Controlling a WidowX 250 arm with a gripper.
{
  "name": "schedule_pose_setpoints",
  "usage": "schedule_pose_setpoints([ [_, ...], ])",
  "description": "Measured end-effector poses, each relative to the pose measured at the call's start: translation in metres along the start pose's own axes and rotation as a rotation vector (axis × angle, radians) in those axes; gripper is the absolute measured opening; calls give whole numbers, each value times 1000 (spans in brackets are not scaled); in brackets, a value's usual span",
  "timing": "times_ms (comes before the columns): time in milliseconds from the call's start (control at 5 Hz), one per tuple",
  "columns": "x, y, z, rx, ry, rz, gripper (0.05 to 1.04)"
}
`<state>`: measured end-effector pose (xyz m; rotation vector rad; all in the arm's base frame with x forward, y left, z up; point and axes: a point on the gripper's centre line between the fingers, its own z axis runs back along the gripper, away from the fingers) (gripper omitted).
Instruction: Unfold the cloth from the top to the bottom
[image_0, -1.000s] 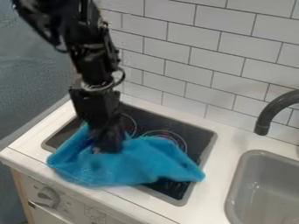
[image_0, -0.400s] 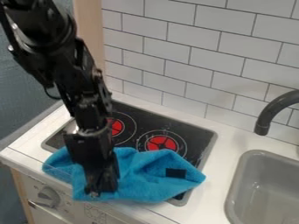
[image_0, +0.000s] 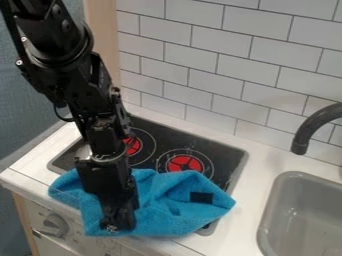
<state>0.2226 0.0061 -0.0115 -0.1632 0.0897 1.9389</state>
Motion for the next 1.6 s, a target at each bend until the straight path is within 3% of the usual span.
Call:
schedule_pose_setpoints([
  [200,-1,3,0,18,5,0,805],
  [400,-4,-1,3,22,21,4,1014],
  [800,-9,-21,35,-48,30,5,999],
  [1000,-16,-35,61,-115,41,-11,999],
  [1200,-21,-48,70,-159,53,-39,999],
  [1600,-21,-48,70,-156,50,-41,999],
])
